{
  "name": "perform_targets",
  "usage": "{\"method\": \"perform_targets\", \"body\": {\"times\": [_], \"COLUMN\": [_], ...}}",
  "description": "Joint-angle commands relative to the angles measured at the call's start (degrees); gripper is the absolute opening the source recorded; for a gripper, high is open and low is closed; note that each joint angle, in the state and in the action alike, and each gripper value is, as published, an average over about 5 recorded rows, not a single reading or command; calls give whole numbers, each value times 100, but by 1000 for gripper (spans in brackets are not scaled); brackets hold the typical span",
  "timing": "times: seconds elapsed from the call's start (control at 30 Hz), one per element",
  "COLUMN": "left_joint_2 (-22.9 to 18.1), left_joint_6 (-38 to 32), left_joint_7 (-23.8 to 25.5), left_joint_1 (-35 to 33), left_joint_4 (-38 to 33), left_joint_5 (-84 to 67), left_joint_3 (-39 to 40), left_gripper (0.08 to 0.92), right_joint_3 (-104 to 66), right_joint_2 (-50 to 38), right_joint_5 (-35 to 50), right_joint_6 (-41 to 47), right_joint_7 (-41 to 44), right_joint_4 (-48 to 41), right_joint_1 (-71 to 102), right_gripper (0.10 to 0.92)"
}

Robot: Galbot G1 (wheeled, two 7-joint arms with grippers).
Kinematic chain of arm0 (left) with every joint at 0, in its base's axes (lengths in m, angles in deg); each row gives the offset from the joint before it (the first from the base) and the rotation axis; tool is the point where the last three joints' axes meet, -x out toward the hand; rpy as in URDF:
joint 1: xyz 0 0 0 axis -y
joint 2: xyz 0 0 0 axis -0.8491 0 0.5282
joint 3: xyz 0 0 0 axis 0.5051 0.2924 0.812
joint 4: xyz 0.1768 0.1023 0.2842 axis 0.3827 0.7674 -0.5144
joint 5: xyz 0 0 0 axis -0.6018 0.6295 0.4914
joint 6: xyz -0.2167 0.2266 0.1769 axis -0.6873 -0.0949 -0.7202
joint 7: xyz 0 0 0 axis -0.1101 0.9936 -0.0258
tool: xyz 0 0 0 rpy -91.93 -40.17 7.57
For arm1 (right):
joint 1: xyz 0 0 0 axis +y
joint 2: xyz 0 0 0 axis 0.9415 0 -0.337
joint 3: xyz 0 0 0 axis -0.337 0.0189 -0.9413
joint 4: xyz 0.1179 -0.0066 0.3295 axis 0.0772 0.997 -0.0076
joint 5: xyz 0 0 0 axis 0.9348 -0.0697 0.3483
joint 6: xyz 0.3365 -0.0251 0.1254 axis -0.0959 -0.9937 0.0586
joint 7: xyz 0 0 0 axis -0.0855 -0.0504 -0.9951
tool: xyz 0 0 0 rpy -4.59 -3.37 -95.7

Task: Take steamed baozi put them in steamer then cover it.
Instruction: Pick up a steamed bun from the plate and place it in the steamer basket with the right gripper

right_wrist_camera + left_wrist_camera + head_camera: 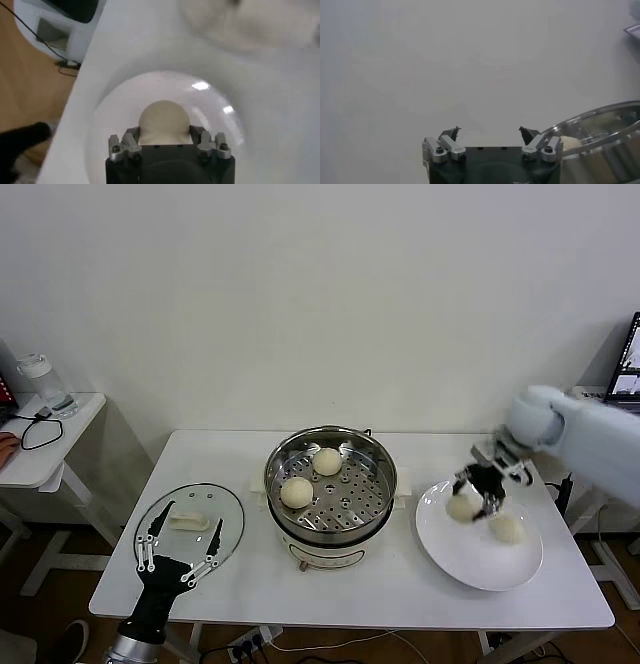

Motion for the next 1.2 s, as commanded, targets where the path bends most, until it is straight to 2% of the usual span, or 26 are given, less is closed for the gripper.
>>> {"method": "perform_targets", "body": {"times": [0.03, 0.2, 0.33, 0.53, 0.87, 1.2], "left_joint_2": [16, 23, 7, -10, -18, -15], "left_joint_6": [-5, -8, -8, -23, -58, -60], "left_joint_7": [-3, -5, -5, -5, -5, -8], "left_joint_1": [-10, -2, 4, 2, 15, 40], "left_joint_4": [-2, 7, 9, 27, 38, 60], "left_joint_5": [0, -2, -2, -3, -6, -20], "left_joint_3": [33, 14, 9, -18, -30, -55], "left_gripper": [823, 823, 823, 823, 823, 823], "right_joint_3": [478, 286, 80, 76, 92, 62], "right_joint_2": [1048, 1530, 1830, 2188, 2560, 2728], "right_joint_5": [108, -277, -892, -1386, -1834, -2133], "right_joint_6": [-1262, -1536, -1833, -2206, -2831, -2981], "right_joint_7": [50, -176, -297, -418, -537, -654], "right_joint_4": [593, 899, 953, 947, 728, 584], "right_joint_1": [-1799, -1431, -969, -502, 82, 454], "right_gripper": [687, 687, 687, 687, 687, 689]}}
